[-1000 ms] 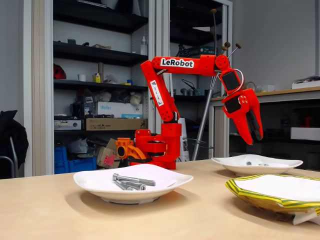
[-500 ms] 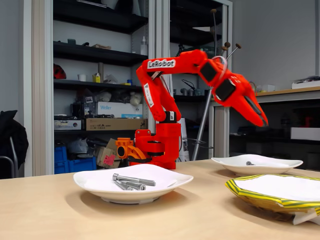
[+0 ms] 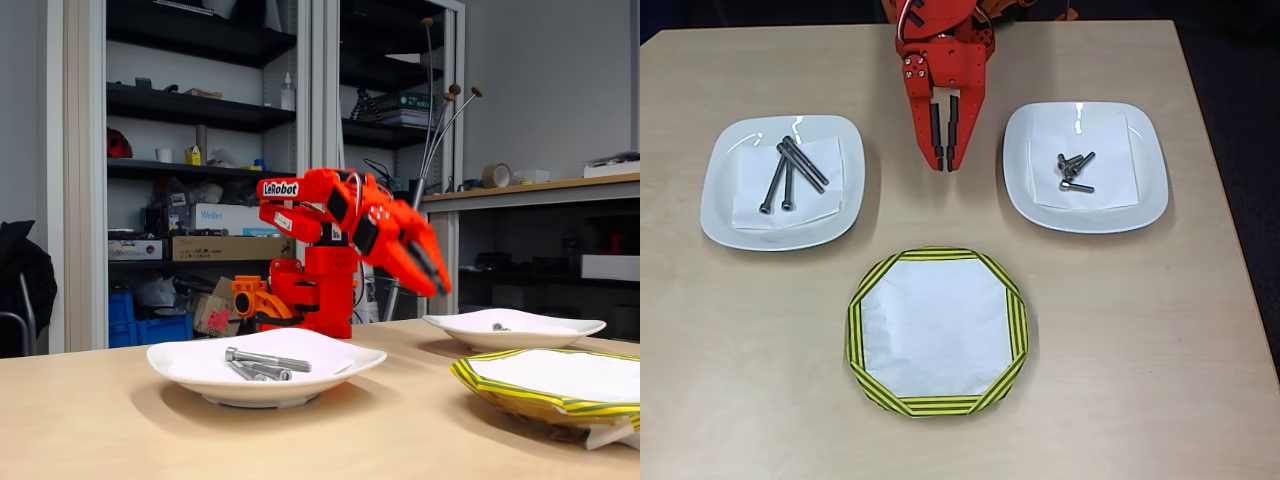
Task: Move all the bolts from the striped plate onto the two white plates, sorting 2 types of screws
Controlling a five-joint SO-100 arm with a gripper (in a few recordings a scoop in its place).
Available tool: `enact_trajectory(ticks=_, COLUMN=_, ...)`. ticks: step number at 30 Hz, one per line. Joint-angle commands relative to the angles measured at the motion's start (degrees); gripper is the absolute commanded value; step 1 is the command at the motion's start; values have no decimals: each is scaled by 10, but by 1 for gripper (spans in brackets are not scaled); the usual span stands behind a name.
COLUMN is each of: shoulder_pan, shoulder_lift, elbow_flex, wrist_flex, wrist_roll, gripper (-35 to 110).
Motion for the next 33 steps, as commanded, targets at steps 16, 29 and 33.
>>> enact_trajectory(ticks=16, shoulder_pan=35, shoulder_lift=211, elbow_flex=77, wrist_flex=349, wrist_roll=-79, gripper=0)
enact_trajectory(ticks=29, shoulder_pan=33, shoulder_lift=212, elbow_flex=77, wrist_flex=364, wrist_roll=-128, gripper=0)
enact_trajectory(ticks=33, shoulder_pan=33, shoulder_lift=212, elbow_flex=77, wrist_flex=364, wrist_roll=-128, gripper=0)
